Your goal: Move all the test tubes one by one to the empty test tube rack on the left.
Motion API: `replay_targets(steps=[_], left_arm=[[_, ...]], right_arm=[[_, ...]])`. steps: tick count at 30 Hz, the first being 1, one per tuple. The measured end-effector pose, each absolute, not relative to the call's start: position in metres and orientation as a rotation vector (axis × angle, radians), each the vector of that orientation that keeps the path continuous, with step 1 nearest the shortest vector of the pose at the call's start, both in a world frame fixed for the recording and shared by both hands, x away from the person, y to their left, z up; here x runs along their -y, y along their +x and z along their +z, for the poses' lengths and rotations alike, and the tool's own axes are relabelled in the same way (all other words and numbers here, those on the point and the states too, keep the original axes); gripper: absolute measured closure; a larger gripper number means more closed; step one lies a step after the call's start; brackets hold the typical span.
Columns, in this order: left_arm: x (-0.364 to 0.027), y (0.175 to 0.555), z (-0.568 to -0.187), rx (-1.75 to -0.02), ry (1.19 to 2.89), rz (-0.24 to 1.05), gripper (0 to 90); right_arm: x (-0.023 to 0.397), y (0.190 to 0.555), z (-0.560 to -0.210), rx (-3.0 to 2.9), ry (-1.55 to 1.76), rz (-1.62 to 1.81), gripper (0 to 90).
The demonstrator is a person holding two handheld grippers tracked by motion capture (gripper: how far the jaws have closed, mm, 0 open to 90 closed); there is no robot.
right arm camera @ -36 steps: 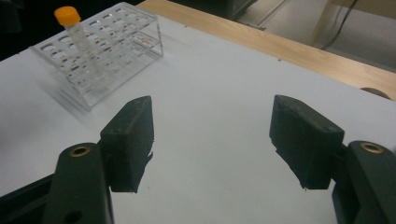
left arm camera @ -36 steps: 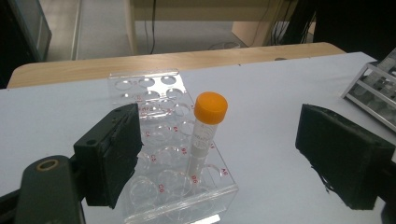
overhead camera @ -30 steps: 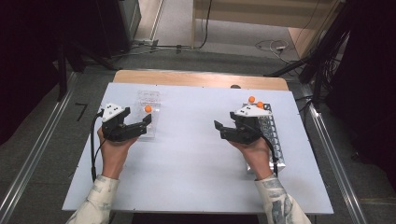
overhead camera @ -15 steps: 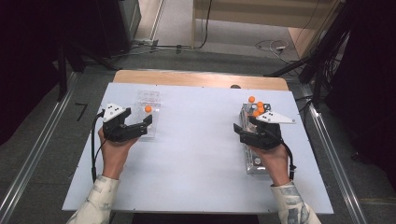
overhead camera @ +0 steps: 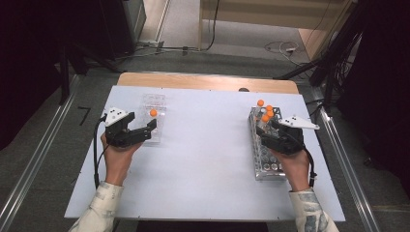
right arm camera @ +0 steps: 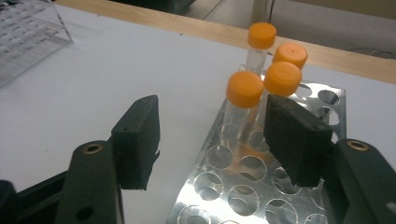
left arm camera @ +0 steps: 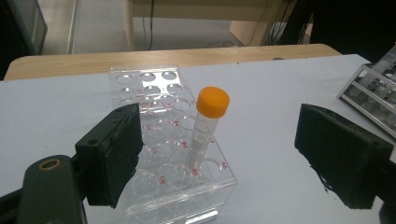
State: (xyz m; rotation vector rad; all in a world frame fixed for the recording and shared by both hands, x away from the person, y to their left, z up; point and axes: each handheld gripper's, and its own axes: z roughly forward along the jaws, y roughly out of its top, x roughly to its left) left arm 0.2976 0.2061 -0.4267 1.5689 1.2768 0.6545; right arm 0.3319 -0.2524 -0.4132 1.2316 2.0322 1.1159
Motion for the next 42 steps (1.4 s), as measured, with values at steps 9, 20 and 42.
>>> replay_targets(steps=[9,20,42], left_arm=[[-0.205,0.299,-0.428,-1.276,1.572,0.649,15.3],[-0.204,0.299,-0.429,-1.273,1.579,0.648,15.5],[-0.204,0.298,-0.429,-1.269,1.576,0.646,15.6]], right_arm=[[0.252,0.355,-0.427,-2.084,1.28,0.998,53.7],[0.246,0.372,-0.429,-2.141,1.315,0.936,64.8],[0.242,0.372,-0.42,-2.115,1.296,0.956,71.4]])
